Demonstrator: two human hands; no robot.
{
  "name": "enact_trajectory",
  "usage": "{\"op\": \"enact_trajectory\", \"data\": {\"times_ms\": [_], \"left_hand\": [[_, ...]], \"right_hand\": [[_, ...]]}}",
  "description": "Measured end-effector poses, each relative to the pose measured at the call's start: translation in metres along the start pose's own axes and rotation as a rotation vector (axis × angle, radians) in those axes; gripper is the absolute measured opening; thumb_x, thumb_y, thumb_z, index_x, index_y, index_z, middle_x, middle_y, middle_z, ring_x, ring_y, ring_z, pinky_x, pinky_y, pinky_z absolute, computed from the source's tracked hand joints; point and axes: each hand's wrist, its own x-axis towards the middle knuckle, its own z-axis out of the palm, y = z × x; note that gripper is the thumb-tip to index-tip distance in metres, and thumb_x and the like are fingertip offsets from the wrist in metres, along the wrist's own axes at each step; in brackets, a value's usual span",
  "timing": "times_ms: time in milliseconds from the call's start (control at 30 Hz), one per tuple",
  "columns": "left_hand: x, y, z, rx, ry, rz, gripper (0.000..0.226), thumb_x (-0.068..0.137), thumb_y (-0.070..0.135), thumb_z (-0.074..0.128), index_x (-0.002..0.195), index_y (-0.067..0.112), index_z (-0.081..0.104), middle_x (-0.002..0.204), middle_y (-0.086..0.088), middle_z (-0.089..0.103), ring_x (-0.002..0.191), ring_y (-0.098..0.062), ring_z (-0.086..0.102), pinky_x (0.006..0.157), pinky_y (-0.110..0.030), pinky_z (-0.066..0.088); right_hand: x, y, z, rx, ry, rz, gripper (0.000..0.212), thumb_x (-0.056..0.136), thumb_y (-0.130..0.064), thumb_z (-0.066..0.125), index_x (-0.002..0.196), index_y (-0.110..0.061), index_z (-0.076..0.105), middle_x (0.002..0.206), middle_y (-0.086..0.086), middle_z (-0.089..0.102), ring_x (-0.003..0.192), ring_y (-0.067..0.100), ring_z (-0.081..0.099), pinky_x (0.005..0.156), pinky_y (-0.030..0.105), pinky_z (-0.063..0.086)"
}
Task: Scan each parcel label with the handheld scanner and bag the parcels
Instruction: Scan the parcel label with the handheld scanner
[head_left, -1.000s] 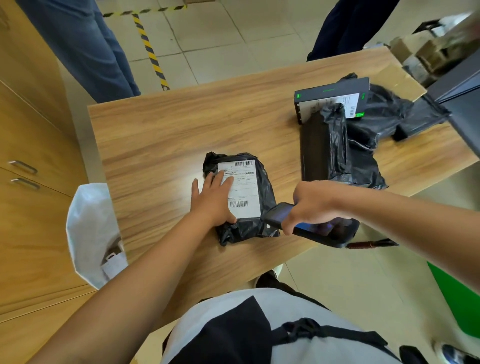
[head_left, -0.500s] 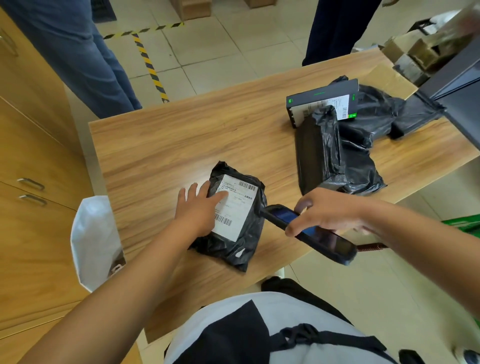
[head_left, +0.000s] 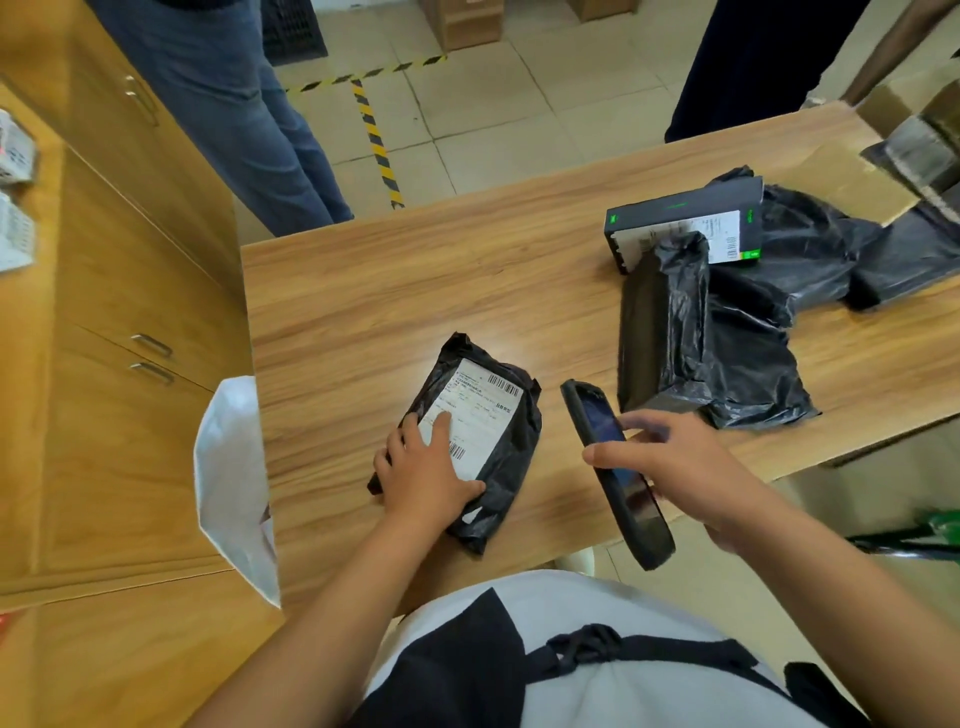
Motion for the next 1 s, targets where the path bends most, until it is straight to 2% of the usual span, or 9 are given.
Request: {"op": "enact_trajectory", "data": {"times_ms": [133, 267, 467, 567, 633, 733, 833, 900, 1000], "left_hand": [[0.005, 0.0, -0.003, -0.044, -0.049, -0.049, 0.105, 0.066, 0.057, 0.079, 0.15, 0.037, 0.018, 0.157, -0.014, 0.015, 0.143, -0.034, 0.018, 0.113, -0.047, 0.024], [0.002, -0.001, -0.01, -0.033, -0.052, -0.082, 0.105, 0.065, 0.054, 0.078, 0.148, 0.038, 0.017, 0.151, -0.013, 0.025, 0.137, -0.033, 0.026, 0.107, -0.047, 0.033], [-0.017, -0.022, -0.022, -0.153, -0.001, -0.246, 0.108, 0.06, 0.051, 0.08, 0.145, 0.045, 0.015, 0.145, -0.015, 0.032, 0.132, -0.033, 0.029, 0.1, -0.048, 0.039], [-0.032, -0.047, -0.029, -0.306, 0.022, -0.349, 0.104, 0.059, 0.05, 0.079, 0.143, 0.049, 0.019, 0.139, -0.01, 0.038, 0.127, -0.032, 0.034, 0.096, -0.045, 0.042], [-0.04, -0.067, -0.033, -0.464, 0.054, -0.41, 0.101, 0.059, 0.047, 0.079, 0.143, 0.048, 0.024, 0.137, -0.007, 0.041, 0.124, -0.031, 0.038, 0.095, -0.043, 0.043], [-0.052, -0.097, -0.039, -0.639, 0.109, -0.516, 0.097, 0.062, 0.045, 0.08, 0.142, 0.047, 0.026, 0.131, -0.006, 0.041, 0.122, -0.032, 0.038, 0.099, -0.047, 0.043], [-0.059, -0.127, -0.043, -0.724, 0.132, -0.563, 0.096, 0.06, 0.045, 0.08, 0.141, 0.045, 0.028, 0.13, -0.006, 0.044, 0.118, -0.033, 0.044, 0.096, -0.049, 0.049], [-0.061, -0.147, -0.045, -0.815, 0.145, -0.596, 0.096, 0.056, 0.046, 0.079, 0.14, 0.044, 0.032, 0.131, -0.004, 0.046, 0.117, -0.033, 0.049, 0.094, -0.049, 0.051], [-0.057, -0.177, -0.044, -1.06, 0.152, -0.64, 0.091, 0.057, 0.045, 0.081, 0.138, 0.039, 0.039, 0.134, 0.0, 0.05, 0.115, -0.03, 0.055, 0.093, -0.048, 0.053]], "right_hand": [[0.004, -0.001, -0.007, 0.014, -0.043, -0.026, 0.072, 0.072, -0.031, 0.09, 0.136, -0.018, 0.057, 0.102, 0.004, 0.067, 0.057, -0.005, 0.069, 0.038, 0.011, 0.046], [0.013, -0.008, -0.006, 0.034, -0.096, -0.066, 0.056, 0.071, -0.03, 0.09, 0.117, -0.025, 0.059, 0.092, 0.005, 0.068, 0.051, -0.002, 0.067, 0.036, 0.013, 0.045], [0.026, -0.018, 0.007, -0.036, -0.224, -0.104, 0.061, 0.072, -0.035, 0.089, 0.125, -0.026, 0.058, 0.1, 0.012, 0.07, 0.056, 0.011, 0.071, 0.039, 0.015, 0.048], [0.03, -0.025, 0.022, -0.09, -0.282, -0.117, 0.066, 0.073, -0.037, 0.087, 0.131, -0.023, 0.058, 0.1, 0.009, 0.07, 0.064, 0.015, 0.069, 0.04, 0.013, 0.047], [0.031, -0.03, 0.033, -0.107, -0.32, -0.117, 0.063, 0.074, -0.035, 0.087, 0.128, -0.024, 0.056, 0.1, 0.007, 0.069, 0.058, 0.014, 0.07, 0.039, 0.012, 0.046], [0.029, -0.041, 0.05, -0.133, -0.375, -0.131, 0.059, 0.073, -0.031, 0.088, 0.123, -0.025, 0.056, 0.097, 0.008, 0.071, 0.054, 0.006, 0.07, 0.039, 0.014, 0.047], [0.028, -0.055, 0.07, -0.168, -0.419, -0.145, 0.065, 0.066, -0.035, 0.092, 0.122, -0.022, 0.061, 0.094, 0.01, 0.074, 0.054, 0.01, 0.071, 0.04, 0.017, 0.049], [0.027, -0.064, 0.084, -0.192, -0.424, -0.154, 0.063, 0.056, -0.041, 0.089, 0.113, -0.025, 0.065, 0.085, 0.007, 0.075, 0.053, 0.011, 0.071, 0.04, 0.016, 0.049], [0.026, -0.073, 0.102, -0.221, -0.428, -0.168, 0.049, 0.061, -0.036, 0.093, 0.102, -0.032, 0.065, 0.072, -0.007, 0.074, 0.054, 0.011, 0.071, 0.04, 0.017, 0.05]]}}
